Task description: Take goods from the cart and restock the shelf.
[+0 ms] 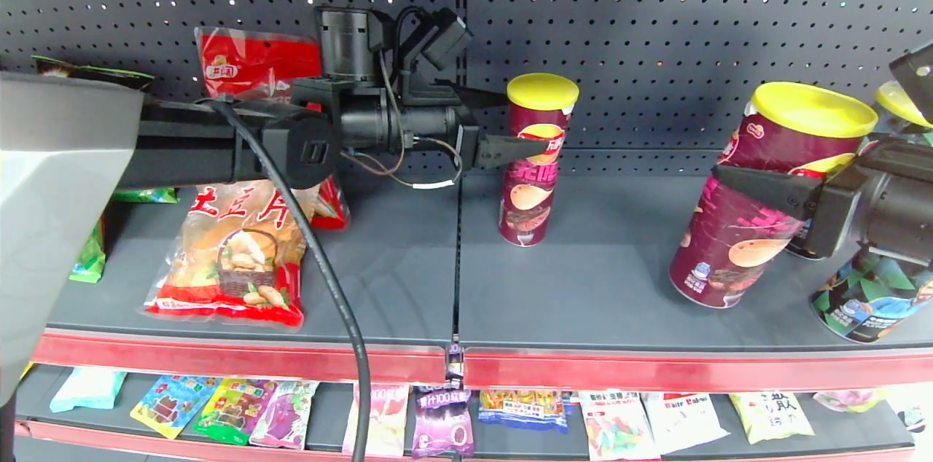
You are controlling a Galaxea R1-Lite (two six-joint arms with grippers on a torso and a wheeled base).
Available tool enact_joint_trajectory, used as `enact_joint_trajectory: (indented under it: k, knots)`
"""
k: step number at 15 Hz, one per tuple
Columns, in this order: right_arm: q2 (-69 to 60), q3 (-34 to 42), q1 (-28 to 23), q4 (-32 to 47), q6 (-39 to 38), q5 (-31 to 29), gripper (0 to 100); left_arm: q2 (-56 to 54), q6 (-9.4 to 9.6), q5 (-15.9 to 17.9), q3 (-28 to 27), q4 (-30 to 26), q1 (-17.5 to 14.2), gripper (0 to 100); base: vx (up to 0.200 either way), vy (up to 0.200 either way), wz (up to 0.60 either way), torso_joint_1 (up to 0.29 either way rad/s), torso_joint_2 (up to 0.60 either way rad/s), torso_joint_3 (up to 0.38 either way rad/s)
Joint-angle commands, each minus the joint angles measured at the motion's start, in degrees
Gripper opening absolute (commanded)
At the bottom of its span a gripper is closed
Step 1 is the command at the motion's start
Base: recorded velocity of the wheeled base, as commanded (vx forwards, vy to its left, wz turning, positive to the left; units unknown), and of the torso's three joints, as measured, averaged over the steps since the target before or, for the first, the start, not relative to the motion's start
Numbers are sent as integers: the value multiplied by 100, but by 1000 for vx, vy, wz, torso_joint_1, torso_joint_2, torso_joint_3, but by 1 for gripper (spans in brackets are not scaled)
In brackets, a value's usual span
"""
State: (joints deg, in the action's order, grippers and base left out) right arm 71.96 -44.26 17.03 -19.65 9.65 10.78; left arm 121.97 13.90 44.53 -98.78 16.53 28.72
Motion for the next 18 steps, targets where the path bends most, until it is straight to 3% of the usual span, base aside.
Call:
enact_joint_trajectory:
  k: [1,9,10,16,18]
  knots:
    - [-15,6,2,-4,1,3,0,73,-1,3,-36,-1,63,100,0,0,0,0,0,0]
    - [-33,67,2,-12,1,3,0,398,8,-32,-308,43,169,100,0,0,0,0,0,0]
    - [-33,76,-33,-12,1,3,0,398,8,-50,-300,43,169,0,0,0,0,0,0,0]
    - [-33,67,-68,-12,1,3,0,275,96,-76,-221,61,195,0,0,0,0,0,0,0]
    - [-33,67,-59,-12,1,3,0,3,78,-41,43,61,248,0,0,0,0,0,0,0]
